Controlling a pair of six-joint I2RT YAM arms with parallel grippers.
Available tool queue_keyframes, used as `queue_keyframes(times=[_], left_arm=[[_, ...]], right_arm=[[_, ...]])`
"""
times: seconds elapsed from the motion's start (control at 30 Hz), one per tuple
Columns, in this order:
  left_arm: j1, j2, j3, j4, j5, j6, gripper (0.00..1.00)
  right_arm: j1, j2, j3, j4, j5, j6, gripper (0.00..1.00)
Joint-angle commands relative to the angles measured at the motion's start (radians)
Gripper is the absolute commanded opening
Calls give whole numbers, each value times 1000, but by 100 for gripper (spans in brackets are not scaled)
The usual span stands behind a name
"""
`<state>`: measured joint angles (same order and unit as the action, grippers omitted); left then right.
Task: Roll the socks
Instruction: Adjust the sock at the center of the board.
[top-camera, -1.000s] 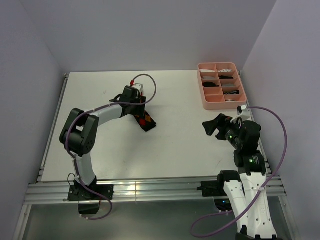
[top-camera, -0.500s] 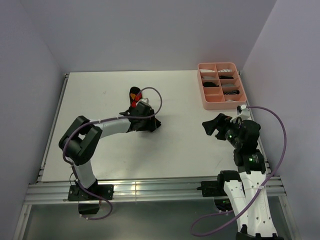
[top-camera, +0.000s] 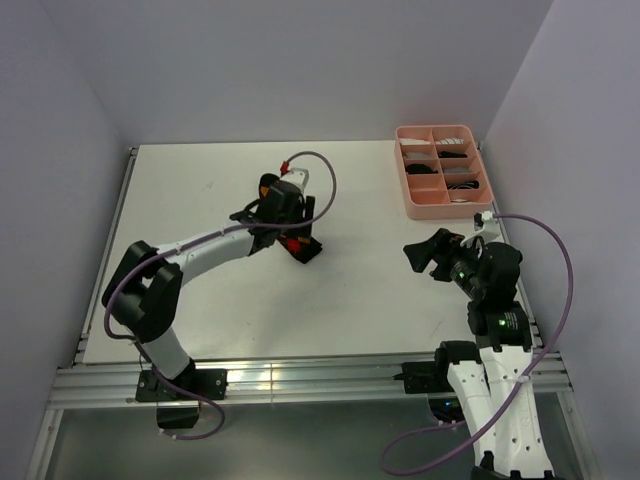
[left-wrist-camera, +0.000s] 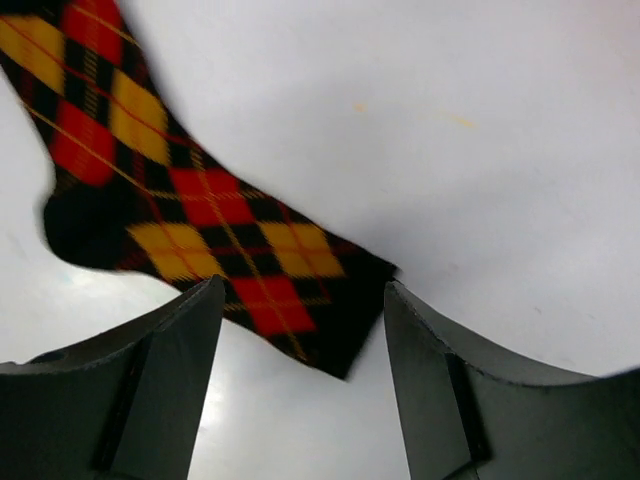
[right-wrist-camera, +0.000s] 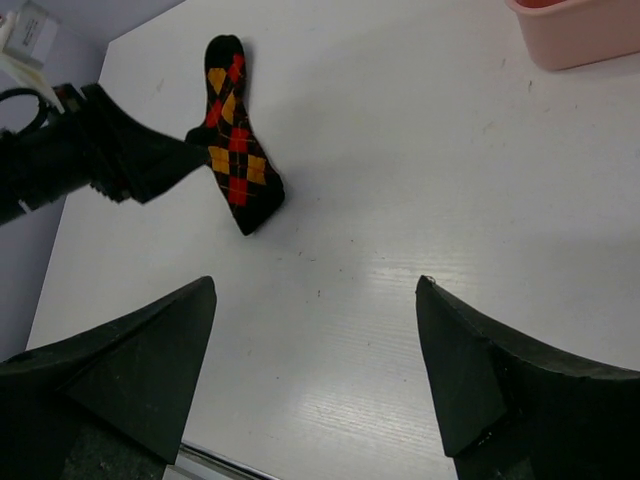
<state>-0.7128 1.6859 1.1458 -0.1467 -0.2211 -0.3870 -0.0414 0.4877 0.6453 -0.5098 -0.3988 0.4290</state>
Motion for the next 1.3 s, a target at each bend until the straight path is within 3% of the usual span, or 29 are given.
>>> queue_keyframes(times=[0.0, 0.2, 0.47, 0.73, 0.9, 1.07, 1.27], left_arm=[[114, 58, 70, 81, 75, 206, 70], [220, 228, 187, 111, 212, 278, 70], [243, 420, 284, 6, 131, 143, 68], [237, 291, 69, -96, 88, -232, 67], [164, 206, -55, -97, 48, -398, 67], [133, 155, -3, -120, 10, -420, 70], [78, 43, 121, -128, -44, -224, 80]], right_arm=[[8, -29, -10, 21, -35, 5, 87], [8, -61, -7, 2, -43, 13, 87], [8, -101, -1, -39, -15, 11, 87], [9, -113, -35, -29, -3, 30, 87], [8, -90, -47, -1, -11, 34, 87], [8, -66, -53, 13, -25, 34, 87], [9, -40, -55, 40, -28, 34, 88]])
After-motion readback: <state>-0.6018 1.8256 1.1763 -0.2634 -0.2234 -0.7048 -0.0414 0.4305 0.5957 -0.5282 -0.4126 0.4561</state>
